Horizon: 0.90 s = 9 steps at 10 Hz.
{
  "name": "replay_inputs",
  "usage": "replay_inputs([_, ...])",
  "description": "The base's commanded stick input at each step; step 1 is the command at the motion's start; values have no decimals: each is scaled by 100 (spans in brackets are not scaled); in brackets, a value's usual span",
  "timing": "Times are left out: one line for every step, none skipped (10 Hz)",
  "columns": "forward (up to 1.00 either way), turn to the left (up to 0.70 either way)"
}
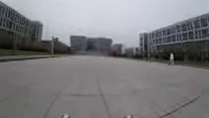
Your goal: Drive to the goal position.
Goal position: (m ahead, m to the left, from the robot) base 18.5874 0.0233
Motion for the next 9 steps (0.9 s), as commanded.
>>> replay_inputs([100,0])
replay_inputs([100,0])
replay_inputs([100,0])
replay_inputs([100,0])
replay_inputs([100,0])
replay_inputs([100,-1])
replay_inputs([100,-10])
replay_inputs([100,-35])
replay_inputs([100,-40])
